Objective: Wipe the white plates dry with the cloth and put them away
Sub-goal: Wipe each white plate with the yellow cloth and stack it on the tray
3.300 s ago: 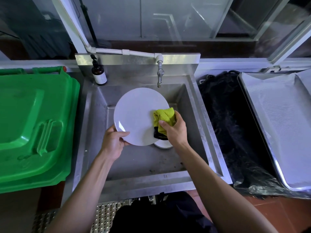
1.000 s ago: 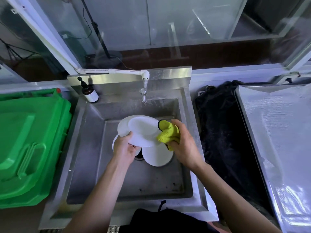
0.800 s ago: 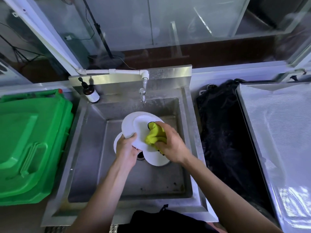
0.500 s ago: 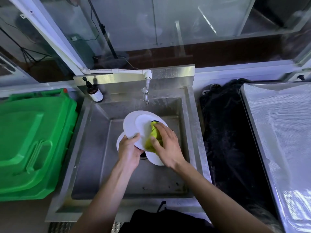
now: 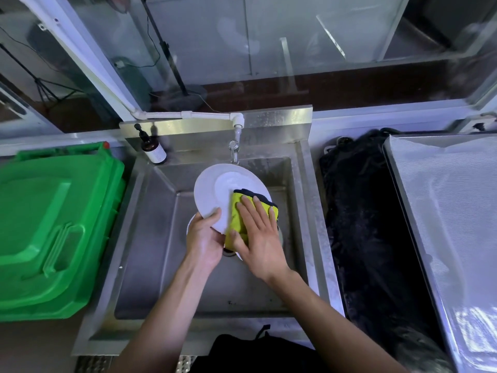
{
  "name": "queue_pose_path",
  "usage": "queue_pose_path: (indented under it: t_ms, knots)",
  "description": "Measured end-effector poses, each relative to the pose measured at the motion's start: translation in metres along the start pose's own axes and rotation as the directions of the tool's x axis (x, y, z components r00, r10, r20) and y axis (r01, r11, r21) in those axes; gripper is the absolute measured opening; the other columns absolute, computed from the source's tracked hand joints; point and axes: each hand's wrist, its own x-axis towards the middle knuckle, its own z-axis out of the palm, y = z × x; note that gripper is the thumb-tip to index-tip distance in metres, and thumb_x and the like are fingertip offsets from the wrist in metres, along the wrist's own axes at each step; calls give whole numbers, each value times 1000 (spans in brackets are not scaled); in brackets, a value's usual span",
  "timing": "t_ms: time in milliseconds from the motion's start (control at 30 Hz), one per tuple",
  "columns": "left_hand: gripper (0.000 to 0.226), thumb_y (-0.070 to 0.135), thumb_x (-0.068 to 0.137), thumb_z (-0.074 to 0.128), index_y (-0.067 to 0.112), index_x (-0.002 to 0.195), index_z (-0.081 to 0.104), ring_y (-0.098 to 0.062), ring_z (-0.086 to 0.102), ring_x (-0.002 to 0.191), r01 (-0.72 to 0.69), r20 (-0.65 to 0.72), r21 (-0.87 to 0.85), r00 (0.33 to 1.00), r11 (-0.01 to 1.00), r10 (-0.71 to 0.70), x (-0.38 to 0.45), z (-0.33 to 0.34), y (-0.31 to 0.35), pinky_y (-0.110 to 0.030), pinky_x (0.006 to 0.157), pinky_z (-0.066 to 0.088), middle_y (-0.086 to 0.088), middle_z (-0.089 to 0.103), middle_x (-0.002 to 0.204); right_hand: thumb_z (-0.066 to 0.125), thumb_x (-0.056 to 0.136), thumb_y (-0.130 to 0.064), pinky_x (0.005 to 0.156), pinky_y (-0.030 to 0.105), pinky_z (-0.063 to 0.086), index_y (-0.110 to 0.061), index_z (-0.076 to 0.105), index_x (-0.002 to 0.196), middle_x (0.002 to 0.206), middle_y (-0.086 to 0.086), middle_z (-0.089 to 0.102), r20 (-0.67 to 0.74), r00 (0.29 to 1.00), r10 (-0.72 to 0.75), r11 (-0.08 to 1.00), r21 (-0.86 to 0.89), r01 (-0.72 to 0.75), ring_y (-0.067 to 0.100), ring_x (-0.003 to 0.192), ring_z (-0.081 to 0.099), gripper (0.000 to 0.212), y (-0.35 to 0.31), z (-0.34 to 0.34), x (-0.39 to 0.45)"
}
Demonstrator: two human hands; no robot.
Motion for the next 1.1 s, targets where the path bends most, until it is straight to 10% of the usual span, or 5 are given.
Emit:
queue_pose_path:
  t_ms: [433, 1100]
  knots:
    - [55, 9, 89, 61, 6, 142, 52, -37, 66, 117, -16, 111, 36, 994, 999, 12, -2, -16, 5, -59, 102, 47, -19, 64, 136, 38, 107, -24, 125, 36, -10, -12, 4, 162, 169, 0, -9, 64, 983, 171, 976, 123, -178, 13, 155, -13, 66, 16, -12, 10]
    - [56, 5, 77, 73, 10, 132, 63, -40, 67, 115, -15, 327, 239, 943, 971, -66, -4, -38, 13, -62, 77, 59, -17, 68, 130, 34, 100, -23, 125, 36, 19, -17, 22, 161, 168, -1, 20, 10, 938, 346, 908, 248, -337, 12, 154, 17, 63, 30, -34, 50]
